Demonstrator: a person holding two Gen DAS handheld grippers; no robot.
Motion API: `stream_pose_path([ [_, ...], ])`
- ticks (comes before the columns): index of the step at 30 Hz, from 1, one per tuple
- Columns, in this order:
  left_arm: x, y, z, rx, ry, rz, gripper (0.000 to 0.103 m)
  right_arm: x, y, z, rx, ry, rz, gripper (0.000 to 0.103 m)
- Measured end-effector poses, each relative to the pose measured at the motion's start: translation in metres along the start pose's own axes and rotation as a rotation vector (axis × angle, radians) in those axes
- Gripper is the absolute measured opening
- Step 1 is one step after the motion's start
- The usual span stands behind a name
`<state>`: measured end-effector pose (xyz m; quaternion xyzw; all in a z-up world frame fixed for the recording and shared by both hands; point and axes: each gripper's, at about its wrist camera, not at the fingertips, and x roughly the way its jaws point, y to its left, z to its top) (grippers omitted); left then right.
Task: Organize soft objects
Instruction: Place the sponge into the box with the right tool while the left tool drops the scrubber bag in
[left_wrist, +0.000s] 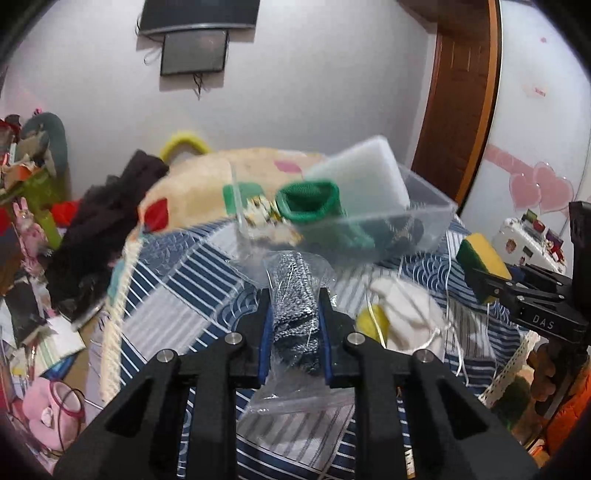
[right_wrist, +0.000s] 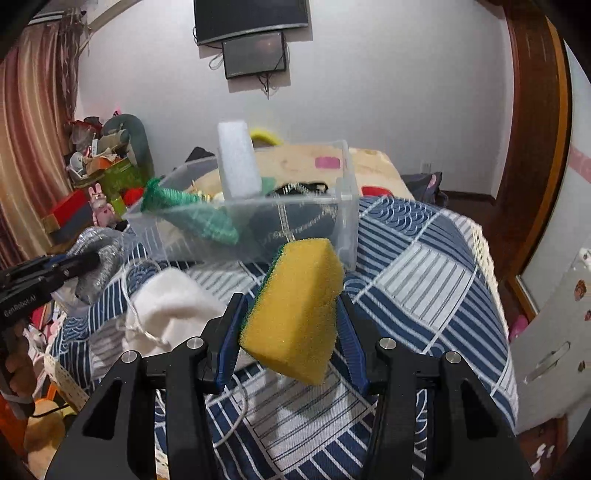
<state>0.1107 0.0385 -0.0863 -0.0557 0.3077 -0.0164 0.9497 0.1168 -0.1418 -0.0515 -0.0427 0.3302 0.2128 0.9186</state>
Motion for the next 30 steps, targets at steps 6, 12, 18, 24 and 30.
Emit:
stream_pose_path([
  [6, -0.025, 0.006, 0.022, 0.015, -0.088, 0.018, 0.021, -0.01, 0.006, 0.021, -0.03, -0.071, -0.009, 0.045],
  [12, -0.031, 0.003, 0.054, 0.011, -0.162, -0.002, 0.021, -0.011, 0.004, 0.042, -0.049, -0.137, -0.002, 0.045],
  [18, -0.014, -0.007, 0.081, 0.013, -0.177, -0.032, 0.021, -0.006, 0.009, 0.058, -0.071, -0.185, -0.023, 0.045],
  [24, 0.01, -0.016, 0.103, 0.0, -0.173, -0.043, 0.021, 0.006, 0.011, 0.072, -0.073, -0.212, -0.031, 0.045],
  [30, 0.048, -0.023, 0.106, 0.02, -0.119, -0.002, 0.021, 0.026, 0.013, 0.077, -0.084, -0.186, -0.028, 0.045],
])
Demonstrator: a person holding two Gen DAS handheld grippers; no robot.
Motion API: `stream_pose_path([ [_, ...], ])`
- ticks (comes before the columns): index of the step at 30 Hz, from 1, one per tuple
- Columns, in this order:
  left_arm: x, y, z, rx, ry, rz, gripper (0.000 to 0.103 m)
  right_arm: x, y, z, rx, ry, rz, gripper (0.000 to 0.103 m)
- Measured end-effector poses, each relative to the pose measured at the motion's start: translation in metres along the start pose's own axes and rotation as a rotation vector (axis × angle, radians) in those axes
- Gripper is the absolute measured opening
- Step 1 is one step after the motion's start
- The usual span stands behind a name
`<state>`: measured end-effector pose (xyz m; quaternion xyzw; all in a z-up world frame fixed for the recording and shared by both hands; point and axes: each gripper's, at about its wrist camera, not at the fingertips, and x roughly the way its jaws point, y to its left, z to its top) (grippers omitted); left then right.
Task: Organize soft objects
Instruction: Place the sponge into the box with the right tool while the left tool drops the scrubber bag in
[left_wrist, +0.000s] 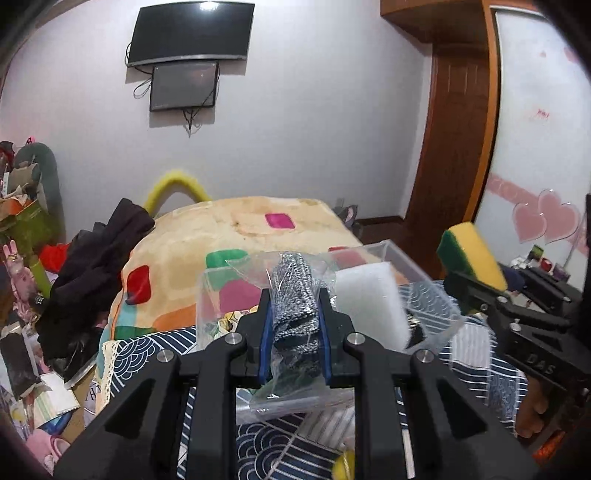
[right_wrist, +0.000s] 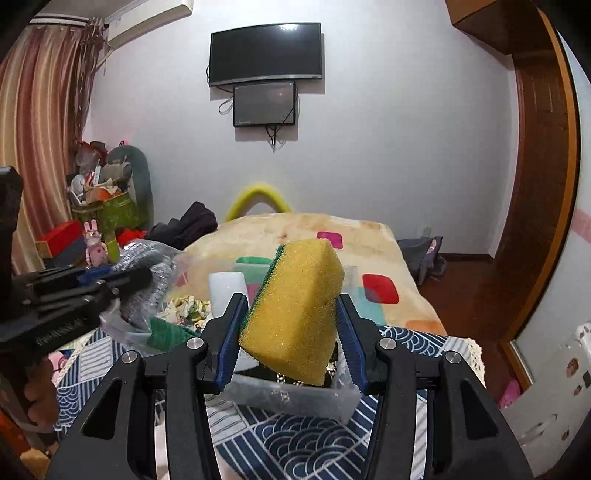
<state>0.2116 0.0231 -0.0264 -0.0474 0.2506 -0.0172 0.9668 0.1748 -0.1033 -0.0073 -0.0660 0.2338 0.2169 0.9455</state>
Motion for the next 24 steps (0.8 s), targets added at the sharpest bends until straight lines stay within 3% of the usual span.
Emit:
stream_pose_path([
  [5, 0.03, 0.004, -0.006, 0.008, 0.048, 0.02, 0.021, 0.017, -0.006, -0.004, 0.019, 0.057, 0.009, 0.045],
  [10, 0.057, 0.014, -0.021, 0.014, 0.152, 0.048, 0.021, 0.029, -0.01, -0.012, 0.027, 0.124, 0.013, 0.046],
  [14, 0.062, 0.021, -0.03, -0.009, 0.183, 0.033, 0.021, 0.026, -0.008, -0.014, 0.019, 0.14, 0.026, 0.05],
  [17, 0.058, 0.022, -0.029, -0.023, 0.18, 0.027, 0.021, 0.021, -0.01, -0.013, 0.013, 0.14, 0.02, 0.059],
  [19, 0.052, 0.021, -0.027, -0.018, 0.169, 0.03, 0.032, 0.014, -0.012, -0.012, 0.009, 0.123, 0.01, 0.071],
  [22, 0.039, 0.019, -0.026, -0.009, 0.148, 0.055, 0.053, 0.004, -0.013, -0.009, 0.001, 0.1, -0.001, 0.073],
  [24, 0.027, 0.017, -0.025, -0.007, 0.124, 0.05, 0.056, -0.004, -0.014, -0.007, 0.001, 0.087, -0.004, 0.075],
])
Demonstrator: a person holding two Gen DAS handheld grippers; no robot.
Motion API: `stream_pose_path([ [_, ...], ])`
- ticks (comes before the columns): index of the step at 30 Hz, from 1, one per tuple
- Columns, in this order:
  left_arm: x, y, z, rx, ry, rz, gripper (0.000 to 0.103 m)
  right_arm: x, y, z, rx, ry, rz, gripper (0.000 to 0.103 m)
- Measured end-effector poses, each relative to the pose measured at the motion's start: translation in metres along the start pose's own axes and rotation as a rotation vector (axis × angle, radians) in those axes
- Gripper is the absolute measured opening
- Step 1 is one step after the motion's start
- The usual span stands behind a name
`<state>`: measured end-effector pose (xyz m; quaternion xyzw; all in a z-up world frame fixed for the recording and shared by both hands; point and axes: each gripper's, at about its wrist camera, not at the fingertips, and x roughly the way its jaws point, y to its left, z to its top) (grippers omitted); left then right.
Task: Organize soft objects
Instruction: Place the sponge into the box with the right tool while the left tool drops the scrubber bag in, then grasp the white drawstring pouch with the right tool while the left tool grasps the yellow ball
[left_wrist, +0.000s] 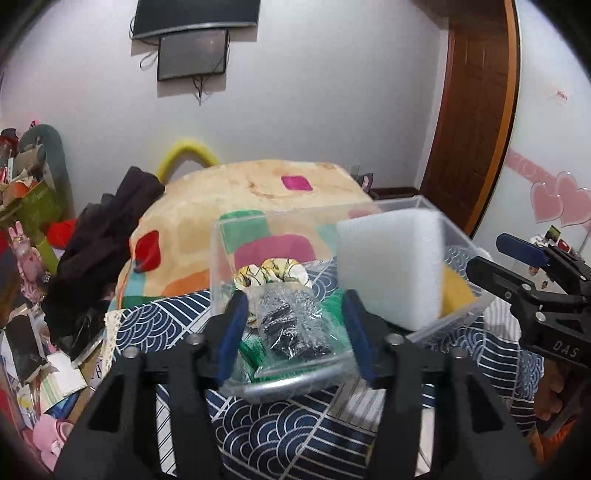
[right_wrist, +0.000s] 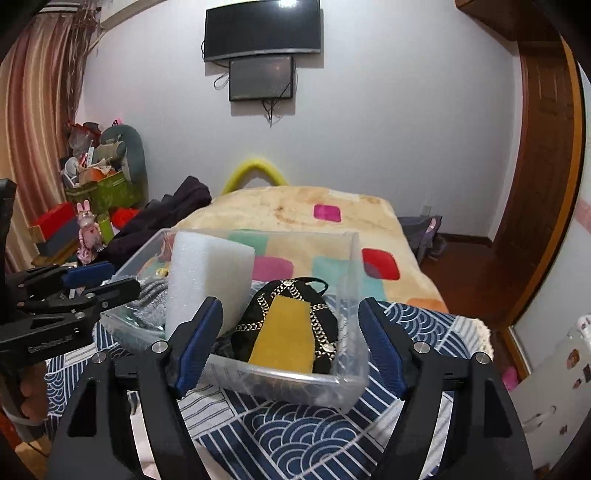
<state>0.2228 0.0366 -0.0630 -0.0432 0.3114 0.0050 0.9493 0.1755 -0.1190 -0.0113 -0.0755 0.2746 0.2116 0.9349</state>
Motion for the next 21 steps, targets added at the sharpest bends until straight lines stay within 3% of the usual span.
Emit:
stream_pose_path([
  [4, -0.022, -0.002, -0.001, 0.007, -0.032, -0.009, 0.071, -0.015, 0.001, -0.001, 0.011, -0.015, 0.035, 0.078],
  [12, -0.065, 0.002, -0.021, 0.004, -0.064, -0.028, 0.083, -0.037, 0.019, -0.015, -0.019, -0.037, 0.082, 0.087],
  [16, -0.079, 0.002, -0.033, 0.012, -0.073, -0.016, 0.089, -0.034, 0.027, -0.029, 0.02, 0.008, 0.125, 0.09],
  [21, -0.088, 0.004, -0.055, 0.015, -0.055, -0.011, 0.09, -0.02, 0.04, -0.055, 0.021, 0.089, 0.156, 0.09],
])
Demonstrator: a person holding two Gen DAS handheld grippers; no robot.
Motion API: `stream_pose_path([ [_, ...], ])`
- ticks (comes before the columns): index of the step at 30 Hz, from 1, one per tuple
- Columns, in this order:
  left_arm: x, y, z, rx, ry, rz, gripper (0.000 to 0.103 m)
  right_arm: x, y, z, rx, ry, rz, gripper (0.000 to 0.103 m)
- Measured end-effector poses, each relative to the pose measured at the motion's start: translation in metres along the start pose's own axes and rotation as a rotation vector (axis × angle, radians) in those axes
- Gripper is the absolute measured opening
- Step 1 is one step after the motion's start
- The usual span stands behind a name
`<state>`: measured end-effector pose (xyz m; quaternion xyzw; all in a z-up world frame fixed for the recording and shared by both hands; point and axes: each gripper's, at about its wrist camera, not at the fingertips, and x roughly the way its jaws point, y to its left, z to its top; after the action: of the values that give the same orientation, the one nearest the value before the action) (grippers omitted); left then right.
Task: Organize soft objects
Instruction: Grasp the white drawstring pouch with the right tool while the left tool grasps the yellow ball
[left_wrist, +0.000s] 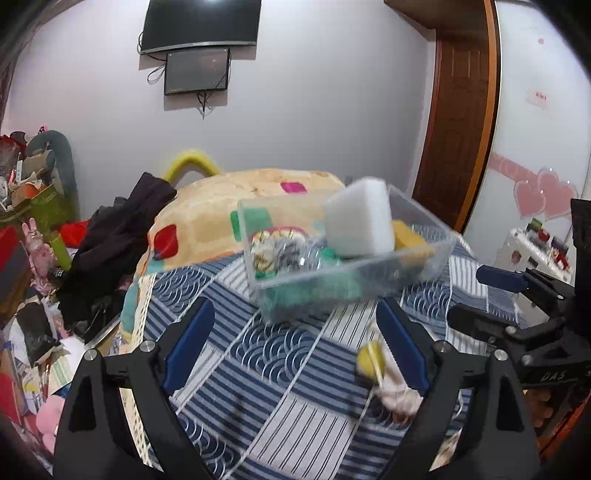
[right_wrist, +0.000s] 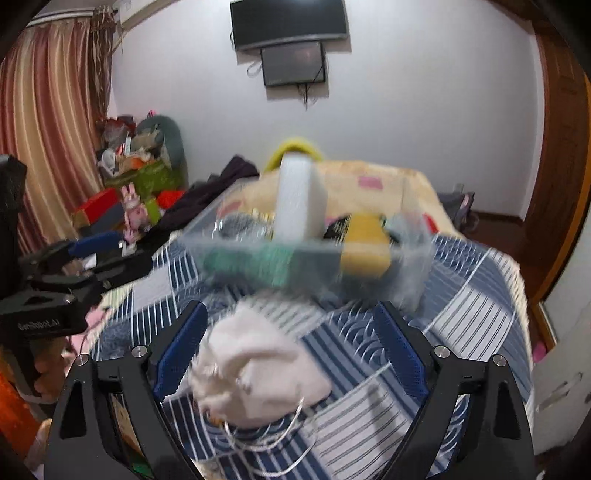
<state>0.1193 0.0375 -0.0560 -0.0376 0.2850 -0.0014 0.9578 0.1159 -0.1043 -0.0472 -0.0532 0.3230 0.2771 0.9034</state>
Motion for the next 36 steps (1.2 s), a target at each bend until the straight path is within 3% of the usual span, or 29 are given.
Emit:
stream_pose_path([
  [3, -0.001, 0.001, -0.014, 0.013, 0.022, 0.024, 0.09, 0.013, 0.004, -0.011, 0.013, 0.051, -0.009, 0.09],
  [11, 0.004, 0.005, -0.055, 0.0, 0.112, 0.023, 0.09, 0.036, 0.01, -0.027, 0.045, 0.176, 0.067, 0.09],
  [15, 0.009, 0.001, -0.06, 0.001, 0.136, 0.018, 0.09, 0.039, 0.013, -0.032, 0.021, 0.178, 0.062, 0.088],
  [17, 0.01, -0.001, -0.061, 0.007, 0.138, 0.021, 0.09, 0.036, 0.013, -0.031, 0.018, 0.179, 0.084, 0.075],
  [19, 0.011, -0.004, -0.061, 0.016, 0.138, 0.023, 0.09, 0.034, 0.011, -0.034, 0.026, 0.183, 0.134, 0.049],
  [24, 0.017, -0.01, -0.062, 0.03, 0.148, 0.016, 0.09, 0.02, 0.015, -0.035, -0.019, 0.146, 0.133, 0.02],
  [31, 0.027, -0.023, -0.056, 0.047, 0.155, -0.013, 0.09, -0.006, -0.002, -0.028, 0.01, 0.045, 0.088, 0.018],
  [36, 0.04, -0.032, -0.049, 0.04, 0.163, -0.05, 0.09, -0.013, -0.021, -0.026, 0.051, 0.019, 0.046, 0.018],
])
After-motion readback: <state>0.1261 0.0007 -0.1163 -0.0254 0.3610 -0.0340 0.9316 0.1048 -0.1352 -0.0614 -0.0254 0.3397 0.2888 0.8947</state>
